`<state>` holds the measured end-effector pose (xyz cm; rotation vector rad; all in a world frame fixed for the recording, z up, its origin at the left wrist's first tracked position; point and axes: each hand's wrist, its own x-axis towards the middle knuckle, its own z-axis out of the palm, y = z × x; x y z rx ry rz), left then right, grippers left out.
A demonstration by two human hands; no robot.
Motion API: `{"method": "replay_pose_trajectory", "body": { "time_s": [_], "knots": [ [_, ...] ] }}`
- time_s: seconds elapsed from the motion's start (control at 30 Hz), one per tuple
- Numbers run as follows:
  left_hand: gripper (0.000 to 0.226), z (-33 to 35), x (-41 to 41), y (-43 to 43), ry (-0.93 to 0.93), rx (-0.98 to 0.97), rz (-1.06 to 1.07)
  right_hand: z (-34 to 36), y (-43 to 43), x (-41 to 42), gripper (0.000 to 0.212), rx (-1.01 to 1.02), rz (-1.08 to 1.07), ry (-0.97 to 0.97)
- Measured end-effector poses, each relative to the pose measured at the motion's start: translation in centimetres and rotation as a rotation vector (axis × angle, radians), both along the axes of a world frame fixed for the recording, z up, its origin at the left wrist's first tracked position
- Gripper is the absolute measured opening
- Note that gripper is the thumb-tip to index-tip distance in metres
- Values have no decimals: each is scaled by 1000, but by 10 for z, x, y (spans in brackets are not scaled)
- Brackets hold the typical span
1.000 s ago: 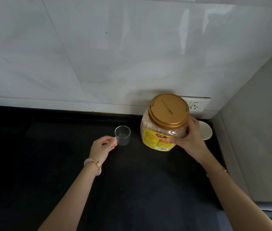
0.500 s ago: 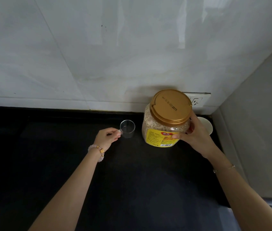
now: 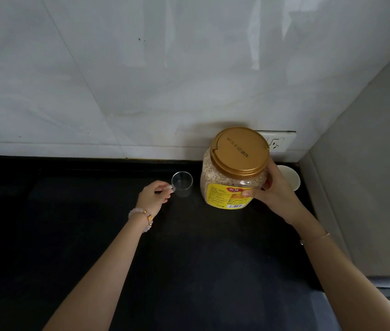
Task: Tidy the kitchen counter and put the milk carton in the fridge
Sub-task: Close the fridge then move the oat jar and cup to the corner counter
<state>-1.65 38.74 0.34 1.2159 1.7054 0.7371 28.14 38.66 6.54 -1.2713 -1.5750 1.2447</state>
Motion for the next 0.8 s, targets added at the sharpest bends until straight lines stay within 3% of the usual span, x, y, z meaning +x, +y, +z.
{"method": "replay_pose_trajectory", "body": {
  "time_s": [0.2, 0.33, 0.4, 0.57, 0.8],
  "knots": [
    [28, 16, -5, -22, 194, 58, -24, 2, -12, -5, 82, 28, -61, -58],
    [28, 27, -7, -63, 378, 95, -81, -8, -44, -10, 74, -17, -296, -281],
    [26, 29, -6, -93, 446, 114, -107, -12, -69, -12, 60, -48, -356, -353],
    [24, 31, 10, -192, 555, 173, -167, -27, -149, -18, 31, -17, -242, -519],
    [23, 18, 4, -313, 649, 190, -44, -62, -247, -28, 29, 105, -60, -675]
  ]
}}
